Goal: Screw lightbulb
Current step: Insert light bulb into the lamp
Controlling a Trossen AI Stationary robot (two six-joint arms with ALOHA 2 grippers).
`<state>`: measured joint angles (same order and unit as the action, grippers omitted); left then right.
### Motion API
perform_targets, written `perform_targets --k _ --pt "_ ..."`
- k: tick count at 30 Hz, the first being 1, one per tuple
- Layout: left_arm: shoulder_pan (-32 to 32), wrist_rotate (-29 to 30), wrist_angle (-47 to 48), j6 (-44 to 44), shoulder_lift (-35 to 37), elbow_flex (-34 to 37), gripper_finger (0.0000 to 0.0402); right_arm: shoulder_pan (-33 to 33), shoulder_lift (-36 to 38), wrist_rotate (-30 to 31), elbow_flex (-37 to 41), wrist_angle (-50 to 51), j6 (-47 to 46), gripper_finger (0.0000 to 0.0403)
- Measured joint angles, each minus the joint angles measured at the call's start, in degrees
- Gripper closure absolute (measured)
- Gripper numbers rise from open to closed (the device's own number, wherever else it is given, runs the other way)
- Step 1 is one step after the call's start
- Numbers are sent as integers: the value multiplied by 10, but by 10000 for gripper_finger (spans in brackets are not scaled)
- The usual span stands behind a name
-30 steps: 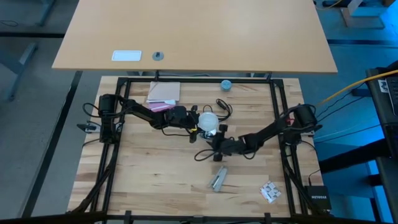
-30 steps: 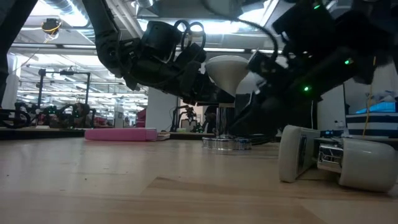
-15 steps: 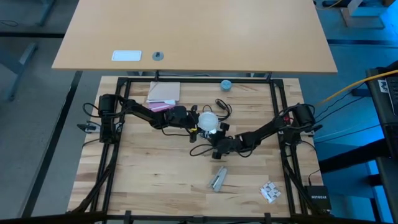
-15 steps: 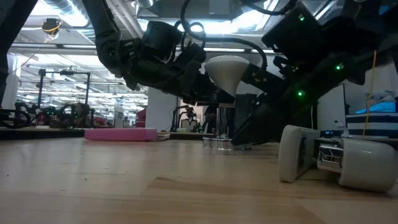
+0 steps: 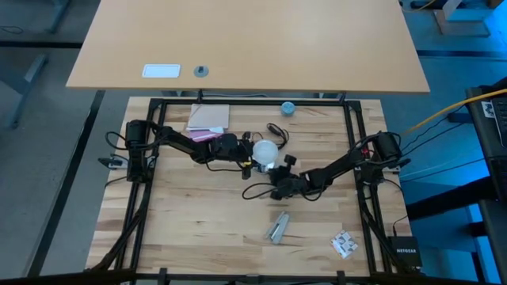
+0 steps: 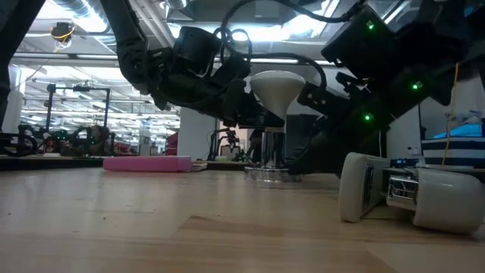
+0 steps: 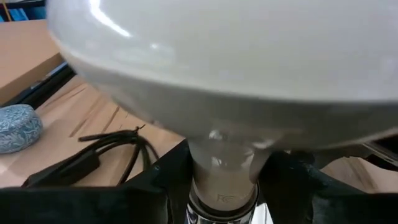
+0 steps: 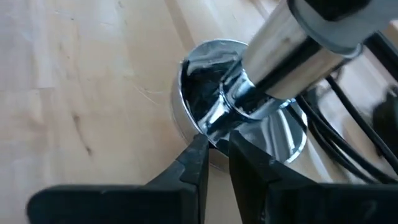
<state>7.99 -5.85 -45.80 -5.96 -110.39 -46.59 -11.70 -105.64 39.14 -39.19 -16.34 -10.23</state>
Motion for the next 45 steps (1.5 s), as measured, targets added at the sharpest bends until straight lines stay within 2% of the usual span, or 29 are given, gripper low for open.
perform_targets --k 8,10,18,25,35,39,45 --pt "-4 -25 4 5 0 0 247 6 -4 81 4 16 -56 343" --pt "-5 -29 4 5 0 0 247 12 -4 83 3 10 -62 343" --pt "-7 -24 4 4 0 0 247 21 7 54 2 8 -52 343" --pt "-6 -18 4 4 0 0 247 20 69 -18 2 45 -7 343" --pt "-5 -13 3 5 0 0 247 20 126 -208 0 35 22 343" --pt "-5 -13 1 5 0 0 247 19 124 -215 0 25 17 343" --pt "-5 -13 1 5 0 0 247 -8 94 -162 0 23 15 343"
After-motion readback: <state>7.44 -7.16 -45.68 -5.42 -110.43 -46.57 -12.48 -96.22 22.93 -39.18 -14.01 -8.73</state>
